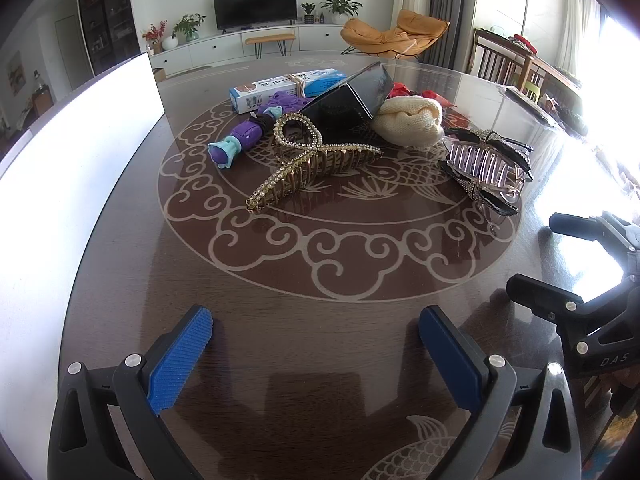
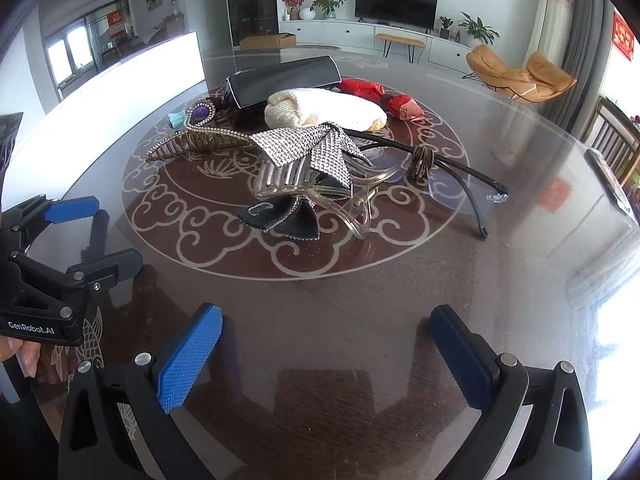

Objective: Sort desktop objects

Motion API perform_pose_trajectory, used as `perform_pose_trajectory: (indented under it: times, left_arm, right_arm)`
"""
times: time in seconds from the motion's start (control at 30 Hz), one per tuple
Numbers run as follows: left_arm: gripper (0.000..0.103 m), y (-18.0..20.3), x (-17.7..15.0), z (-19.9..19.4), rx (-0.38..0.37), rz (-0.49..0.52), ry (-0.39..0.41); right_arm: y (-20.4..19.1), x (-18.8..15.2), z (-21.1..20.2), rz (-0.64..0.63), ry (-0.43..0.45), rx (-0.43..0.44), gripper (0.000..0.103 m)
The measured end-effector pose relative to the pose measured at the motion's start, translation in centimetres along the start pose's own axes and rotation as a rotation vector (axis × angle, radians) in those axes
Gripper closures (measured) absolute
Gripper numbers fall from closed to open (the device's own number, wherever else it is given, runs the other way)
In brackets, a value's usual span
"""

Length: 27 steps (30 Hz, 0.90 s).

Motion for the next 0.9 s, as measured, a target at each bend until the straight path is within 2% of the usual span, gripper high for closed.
perform_pose_trajectory:
  times: [0.17,0.9]
  left_arm:
    - [0.000,-0.02,0.04,0.00,0.000,0.000,0.000]
    - [0.000,-0.02,0.05,-0.02,0.001,0.000,-0.001]
  right_arm:
    - [-0.44,1.35,0.89,-0.001,0.001,0.000,0.000]
    - [-0.47,1.34,0.88,-0.001,0.001,-0.001,0.000]
Point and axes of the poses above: each gripper's, at about its wrist camera, not at the fingertips, and z roughly the way its jaws point, y to its right, x to its top, the point moved 6 cm from there along z, roughly the way its jaws point, and after that the axes turned 11 degrees about -x, right-handed, at the moved point
